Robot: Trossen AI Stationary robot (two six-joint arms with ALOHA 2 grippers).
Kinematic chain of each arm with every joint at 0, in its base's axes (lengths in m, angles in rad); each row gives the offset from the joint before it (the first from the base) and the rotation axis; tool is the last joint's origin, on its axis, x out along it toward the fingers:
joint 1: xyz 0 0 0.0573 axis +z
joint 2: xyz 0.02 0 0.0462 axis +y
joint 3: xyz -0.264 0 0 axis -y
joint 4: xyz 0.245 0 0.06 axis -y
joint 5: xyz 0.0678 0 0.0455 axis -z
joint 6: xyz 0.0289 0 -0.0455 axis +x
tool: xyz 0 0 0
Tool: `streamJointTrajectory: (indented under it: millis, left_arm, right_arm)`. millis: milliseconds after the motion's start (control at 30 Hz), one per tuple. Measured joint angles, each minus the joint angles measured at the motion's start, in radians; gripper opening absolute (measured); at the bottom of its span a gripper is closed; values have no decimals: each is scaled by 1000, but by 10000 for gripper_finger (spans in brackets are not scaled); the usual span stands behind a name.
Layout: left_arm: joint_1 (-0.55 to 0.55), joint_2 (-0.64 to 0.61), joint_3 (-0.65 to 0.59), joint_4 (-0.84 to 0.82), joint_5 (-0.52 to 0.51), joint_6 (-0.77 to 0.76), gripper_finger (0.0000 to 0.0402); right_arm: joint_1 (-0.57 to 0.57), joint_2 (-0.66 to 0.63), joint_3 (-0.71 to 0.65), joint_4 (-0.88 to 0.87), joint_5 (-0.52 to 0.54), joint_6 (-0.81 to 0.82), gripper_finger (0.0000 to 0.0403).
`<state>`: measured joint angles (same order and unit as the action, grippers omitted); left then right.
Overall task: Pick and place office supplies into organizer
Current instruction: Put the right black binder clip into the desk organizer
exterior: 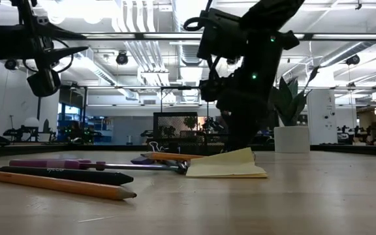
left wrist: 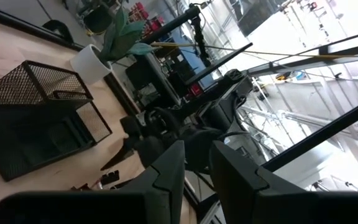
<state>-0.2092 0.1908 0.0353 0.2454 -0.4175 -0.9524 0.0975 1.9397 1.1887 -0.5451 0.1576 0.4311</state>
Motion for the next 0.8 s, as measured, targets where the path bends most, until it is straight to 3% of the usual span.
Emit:
streamJointTrajectory:
  millis: [233, 567, 800]
  left_arm:
    - [0, 1, -1, -1, 0, 0, 66]
    - [0, 1, -1, -1, 0, -1, 66]
    - [0, 14, -1, 0, -3, -1, 66]
  right_arm:
    - [-25, 16, 26, -23, -55, -101, 24]
    - [-90, -48, 264, -52, 31, -231, 14]
    - [-190, 77, 361, -69, -15, -304, 13]
